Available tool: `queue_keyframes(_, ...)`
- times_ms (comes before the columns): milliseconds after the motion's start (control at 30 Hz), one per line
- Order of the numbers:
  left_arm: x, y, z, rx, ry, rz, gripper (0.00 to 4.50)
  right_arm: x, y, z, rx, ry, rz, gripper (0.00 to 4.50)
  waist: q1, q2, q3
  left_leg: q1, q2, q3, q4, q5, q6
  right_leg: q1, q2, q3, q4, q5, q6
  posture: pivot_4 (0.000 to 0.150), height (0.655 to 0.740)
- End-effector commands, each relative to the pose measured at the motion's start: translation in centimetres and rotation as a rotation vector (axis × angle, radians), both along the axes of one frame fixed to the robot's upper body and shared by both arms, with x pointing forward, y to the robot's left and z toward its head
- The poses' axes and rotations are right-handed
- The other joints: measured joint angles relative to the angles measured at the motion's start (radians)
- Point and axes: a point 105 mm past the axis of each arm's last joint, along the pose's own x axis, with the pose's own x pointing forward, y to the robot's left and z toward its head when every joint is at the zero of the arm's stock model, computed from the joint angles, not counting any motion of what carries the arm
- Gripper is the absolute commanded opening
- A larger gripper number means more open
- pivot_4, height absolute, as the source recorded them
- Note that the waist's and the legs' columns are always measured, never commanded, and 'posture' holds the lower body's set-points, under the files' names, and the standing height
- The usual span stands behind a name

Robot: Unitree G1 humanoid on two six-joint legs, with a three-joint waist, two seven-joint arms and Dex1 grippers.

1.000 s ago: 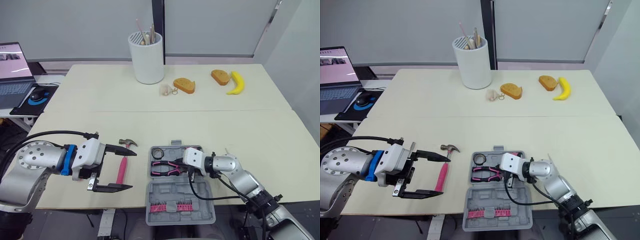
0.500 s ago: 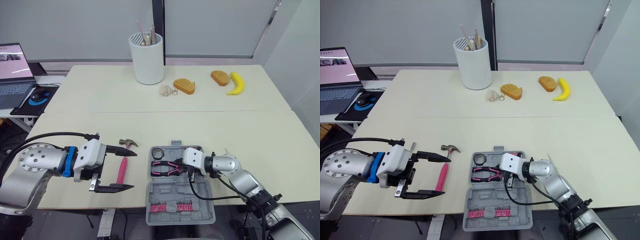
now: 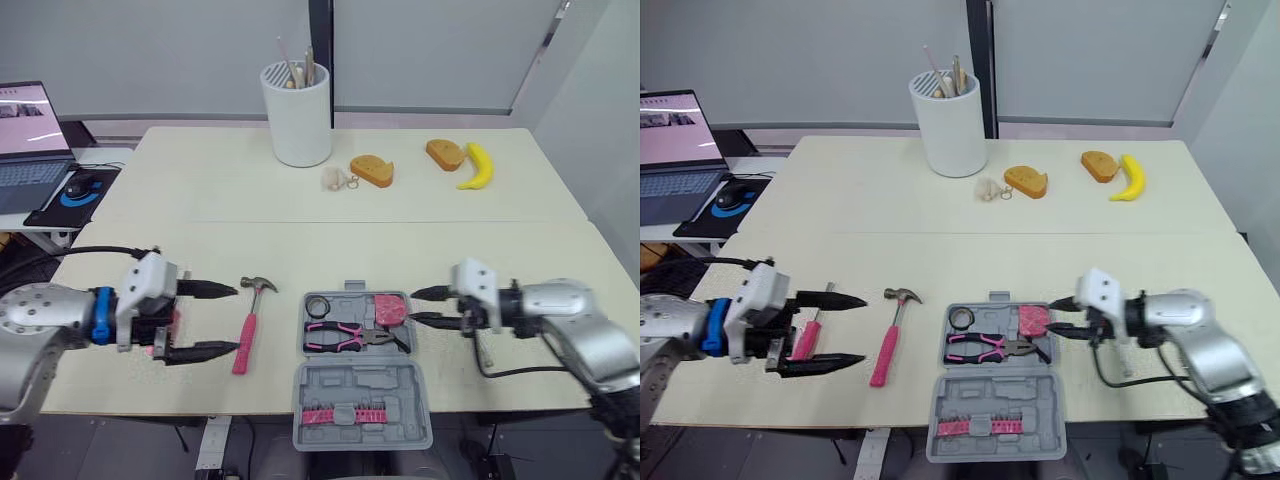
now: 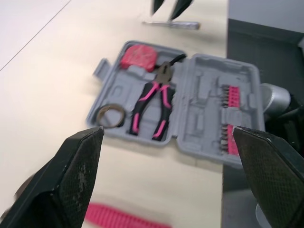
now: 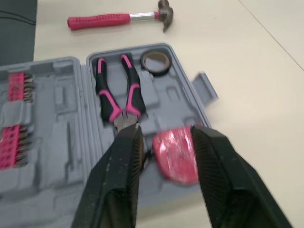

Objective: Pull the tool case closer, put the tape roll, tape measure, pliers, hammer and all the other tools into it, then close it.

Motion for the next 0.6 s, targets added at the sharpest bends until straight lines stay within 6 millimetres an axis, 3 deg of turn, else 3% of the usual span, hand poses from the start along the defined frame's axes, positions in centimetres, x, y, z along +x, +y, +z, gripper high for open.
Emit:
queue_keyframes(33,0.6,3.6,2.0,-0.003,-0.039,0.168,4.5,-0.5,-3.6,3.6,0.007,-0.029,-0.086,2.85,-0.001,0.0,0.0,0.0,0.0,0.001,0.0,0.0,0.0,0.0,0.0,0.0,0.0,0.0,0.0,0.15,0.74)
queue_keyframes(200,-0.1,8.9,2.4,0.072,-0.043,0.341,4.5,-1.2,-9.9,4.9,-0.111,-0.025,-0.265,4.39,-0.002,0.0,0.0,-0.003,0.002,0.003,-0.001,0.0,0.0,-0.001,0.0,0.0,0.0,0.0,0.0,0.15,0.74)
queue_keyframes(367,-1.0,13.6,3.0,0.093,-0.025,0.496,4.5,-2.1,-14.1,5.3,-0.187,-0.001,-0.362,4.45,0.001,0.0,0.0,-0.006,0.002,0.004,0.0,0.0,0.0,-0.003,-0.001,0.0,-0.001,0.0,-0.001,0.15,0.74)
queue_keyframes(500,-1.4,15.4,2.4,0.133,-0.013,0.544,4.5,-2.2,-14.7,4.9,-0.178,0.012,-0.375,4.45,-0.003,0.0,0.0,-0.006,0.002,0.005,0.0,0.0,0.0,-0.004,-0.002,0.001,-0.001,0.0,-0.001,0.15,0.74)
queue_keyframes(600,-1.2,15.6,2.4,0.129,-0.015,0.548,4.5,-2.3,-14.7,4.3,-0.193,0.023,-0.363,4.45,-0.002,0.0,0.0,-0.006,0.003,0.005,0.0,0.0,0.0,-0.005,-0.002,0.001,-0.001,-0.001,-0.001,0.15,0.74)
